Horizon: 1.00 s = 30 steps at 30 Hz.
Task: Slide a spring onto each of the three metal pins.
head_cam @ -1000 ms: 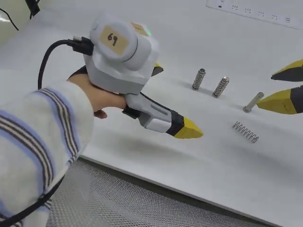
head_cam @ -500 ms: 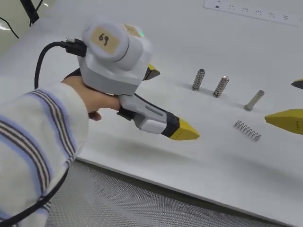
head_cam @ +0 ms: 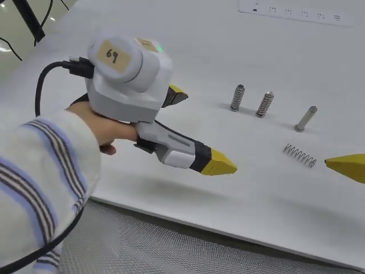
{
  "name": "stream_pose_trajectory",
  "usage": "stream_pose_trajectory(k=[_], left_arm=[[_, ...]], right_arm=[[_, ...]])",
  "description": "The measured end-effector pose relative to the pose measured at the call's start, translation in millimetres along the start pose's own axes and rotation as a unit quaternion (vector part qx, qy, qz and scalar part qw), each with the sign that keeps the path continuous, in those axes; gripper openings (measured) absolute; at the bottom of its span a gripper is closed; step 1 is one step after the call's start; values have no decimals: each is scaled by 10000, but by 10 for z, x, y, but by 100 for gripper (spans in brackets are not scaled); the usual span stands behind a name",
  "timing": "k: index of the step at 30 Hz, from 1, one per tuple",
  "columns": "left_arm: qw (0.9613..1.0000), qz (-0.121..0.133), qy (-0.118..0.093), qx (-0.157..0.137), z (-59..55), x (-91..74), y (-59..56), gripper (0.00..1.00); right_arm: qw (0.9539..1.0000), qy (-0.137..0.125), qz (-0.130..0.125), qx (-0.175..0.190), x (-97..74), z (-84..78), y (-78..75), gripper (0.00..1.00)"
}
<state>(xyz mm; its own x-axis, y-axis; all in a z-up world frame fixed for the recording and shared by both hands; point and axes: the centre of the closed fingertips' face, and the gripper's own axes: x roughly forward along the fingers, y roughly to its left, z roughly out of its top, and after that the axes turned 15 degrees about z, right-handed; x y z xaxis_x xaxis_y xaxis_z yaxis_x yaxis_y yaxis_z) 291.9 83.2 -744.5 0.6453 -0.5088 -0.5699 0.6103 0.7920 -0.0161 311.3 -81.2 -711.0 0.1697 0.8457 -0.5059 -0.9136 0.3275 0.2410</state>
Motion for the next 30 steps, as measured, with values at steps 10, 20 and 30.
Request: stream_pose_trajectory(k=[10,20,30], left_arm=[[9999,2,0,-170,-7,-75,48,97],[9998,-17,148,-93,-53,-49,65,97],[9992,-188,339,-7,-112,-28,31,96]], right_arm=[[9975,-602,-182,315,-64,-16,-46,93],[9978,-522,-279,291,-39,-73,-59,99],[9978,-441,-344,361,-54,-96,-38,99]])
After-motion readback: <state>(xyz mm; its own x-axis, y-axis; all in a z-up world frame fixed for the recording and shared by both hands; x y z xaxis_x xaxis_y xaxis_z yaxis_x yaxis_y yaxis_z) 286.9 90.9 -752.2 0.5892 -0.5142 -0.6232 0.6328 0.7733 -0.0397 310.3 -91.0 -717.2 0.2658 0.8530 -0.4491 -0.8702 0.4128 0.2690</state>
